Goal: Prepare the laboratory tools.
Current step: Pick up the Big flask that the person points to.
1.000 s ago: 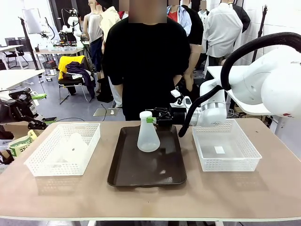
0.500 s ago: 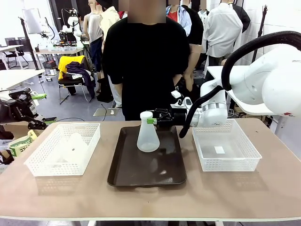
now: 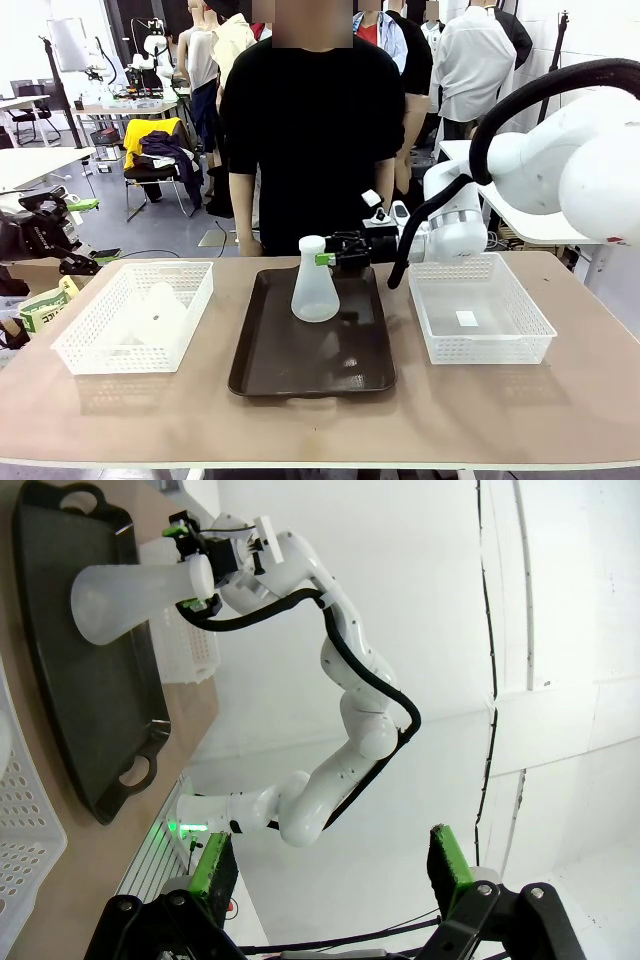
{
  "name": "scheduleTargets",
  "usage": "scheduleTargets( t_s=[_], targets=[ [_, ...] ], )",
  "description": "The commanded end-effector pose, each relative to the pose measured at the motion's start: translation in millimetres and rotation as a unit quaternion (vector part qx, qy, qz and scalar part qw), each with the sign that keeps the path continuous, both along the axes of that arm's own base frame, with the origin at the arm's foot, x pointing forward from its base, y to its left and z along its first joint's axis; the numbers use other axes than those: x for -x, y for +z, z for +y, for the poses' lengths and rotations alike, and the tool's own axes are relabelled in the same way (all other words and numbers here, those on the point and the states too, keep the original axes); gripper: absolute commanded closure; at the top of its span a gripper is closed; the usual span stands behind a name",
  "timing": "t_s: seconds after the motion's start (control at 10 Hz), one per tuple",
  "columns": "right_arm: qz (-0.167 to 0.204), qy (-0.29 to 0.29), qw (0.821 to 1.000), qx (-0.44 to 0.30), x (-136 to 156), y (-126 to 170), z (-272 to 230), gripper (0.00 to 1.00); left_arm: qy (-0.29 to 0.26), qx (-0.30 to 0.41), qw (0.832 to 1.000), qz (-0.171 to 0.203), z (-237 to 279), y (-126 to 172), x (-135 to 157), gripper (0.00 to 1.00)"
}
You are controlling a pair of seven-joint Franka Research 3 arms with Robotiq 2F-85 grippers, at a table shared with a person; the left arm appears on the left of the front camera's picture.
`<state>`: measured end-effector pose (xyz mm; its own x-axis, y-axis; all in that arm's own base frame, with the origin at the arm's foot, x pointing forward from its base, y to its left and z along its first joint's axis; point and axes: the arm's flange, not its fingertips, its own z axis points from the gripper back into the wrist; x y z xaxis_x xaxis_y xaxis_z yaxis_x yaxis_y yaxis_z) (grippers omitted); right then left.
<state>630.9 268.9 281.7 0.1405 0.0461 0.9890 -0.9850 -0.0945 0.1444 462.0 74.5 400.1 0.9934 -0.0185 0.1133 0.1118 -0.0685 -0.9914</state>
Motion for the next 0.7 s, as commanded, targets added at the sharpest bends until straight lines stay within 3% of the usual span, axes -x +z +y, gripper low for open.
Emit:
scheduleTargets(
  t_s=[0.0, 0.3, 0.6],
  targets=[
    [0.01, -0.019, 0.998, 0.061, 6.3, 18.7, -15.8, 0.0, -0.001, 0.002, 1.0, -0.004, 0.8, 2.1, 0.6, 0.0],
    [-0.002, -0.041, 0.996, 0.076, 22.1, 50.0, -37.7, 0.0, -0.001, 0.002, 1.0, -0.004, 0.8, 2.1, 0.6, 0.0],
    [0.02, -0.073, 0.989, 0.131, 48.6, 82.3, -74.7, 0.0, -0.001, 0.002, 1.0, -0.004, 0.8, 2.1, 0.6, 0.0]
  ],
)
